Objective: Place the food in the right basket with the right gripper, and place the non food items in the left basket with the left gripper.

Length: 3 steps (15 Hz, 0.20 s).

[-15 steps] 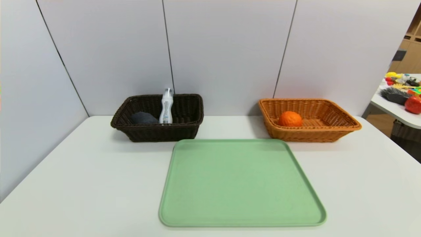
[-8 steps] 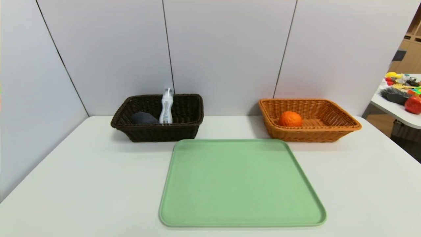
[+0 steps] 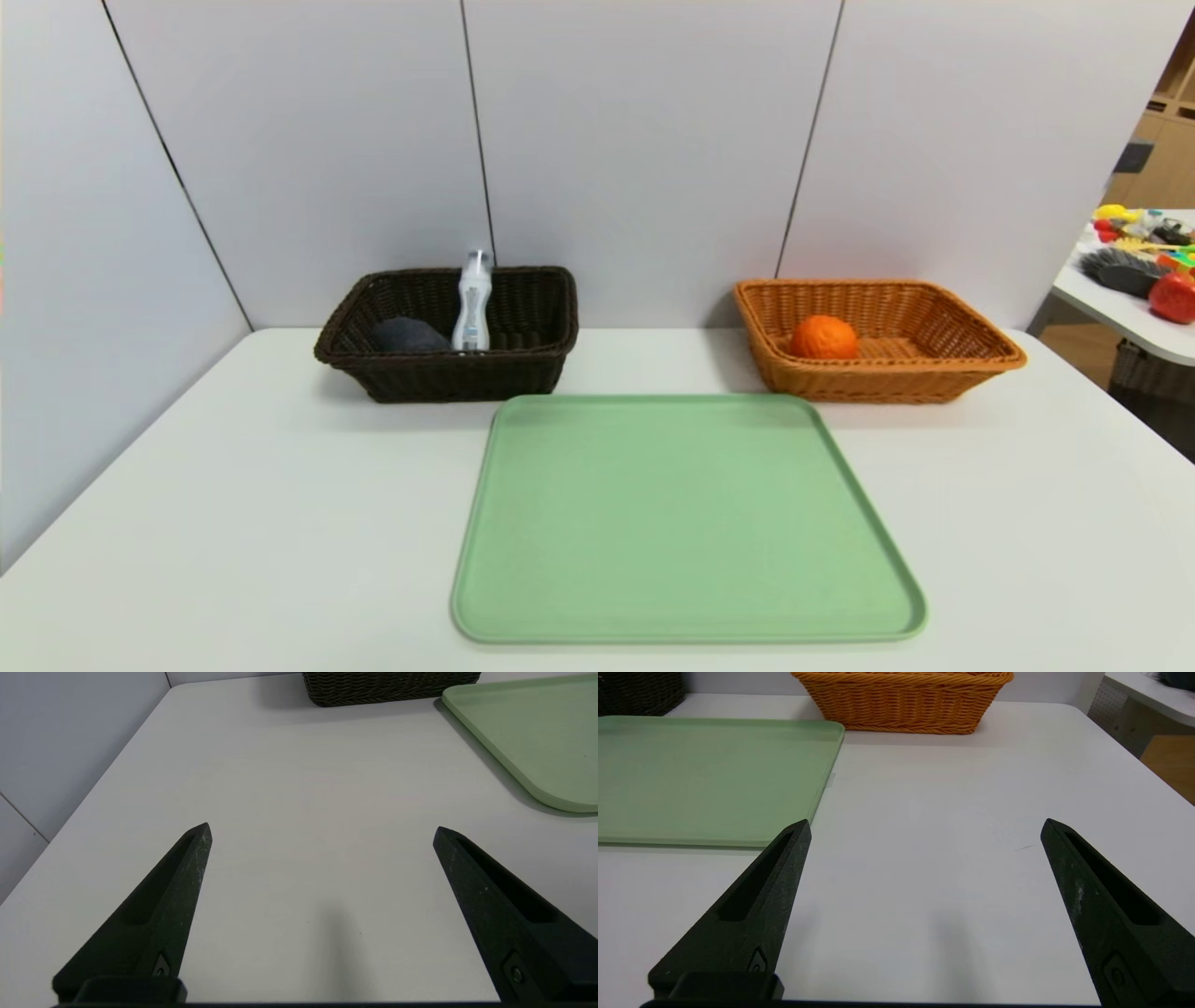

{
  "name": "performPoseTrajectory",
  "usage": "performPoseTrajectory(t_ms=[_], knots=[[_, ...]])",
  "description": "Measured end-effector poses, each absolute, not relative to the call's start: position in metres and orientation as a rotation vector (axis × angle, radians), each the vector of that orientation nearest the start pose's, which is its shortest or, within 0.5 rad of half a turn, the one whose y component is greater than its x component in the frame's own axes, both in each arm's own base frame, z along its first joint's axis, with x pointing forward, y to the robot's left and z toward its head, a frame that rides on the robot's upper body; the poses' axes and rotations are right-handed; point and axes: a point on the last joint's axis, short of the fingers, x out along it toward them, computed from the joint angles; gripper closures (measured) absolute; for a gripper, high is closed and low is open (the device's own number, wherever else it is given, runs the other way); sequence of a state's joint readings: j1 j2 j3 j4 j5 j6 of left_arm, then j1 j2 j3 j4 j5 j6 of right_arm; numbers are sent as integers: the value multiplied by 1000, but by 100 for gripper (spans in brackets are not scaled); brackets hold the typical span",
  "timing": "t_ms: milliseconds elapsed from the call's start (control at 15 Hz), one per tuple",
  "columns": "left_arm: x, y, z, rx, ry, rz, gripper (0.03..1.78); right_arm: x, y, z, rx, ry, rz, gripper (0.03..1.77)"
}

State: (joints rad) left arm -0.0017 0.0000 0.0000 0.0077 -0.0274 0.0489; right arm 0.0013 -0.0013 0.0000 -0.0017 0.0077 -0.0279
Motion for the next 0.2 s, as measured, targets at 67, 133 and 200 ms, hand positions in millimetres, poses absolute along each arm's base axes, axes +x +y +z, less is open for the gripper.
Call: performPoseTrajectory(t_ms=[67, 133, 200], knots=[[-23, -1, 75, 48, 7, -29, 12, -23, 0, 76, -26, -3, 9, 10], [-23, -1, 75, 48, 7, -30, 12, -23, 0, 76, -16, -3, 8, 10], [-23, -1, 75, 48, 7, -30, 12, -23, 0, 76, -4, -3, 7, 10]])
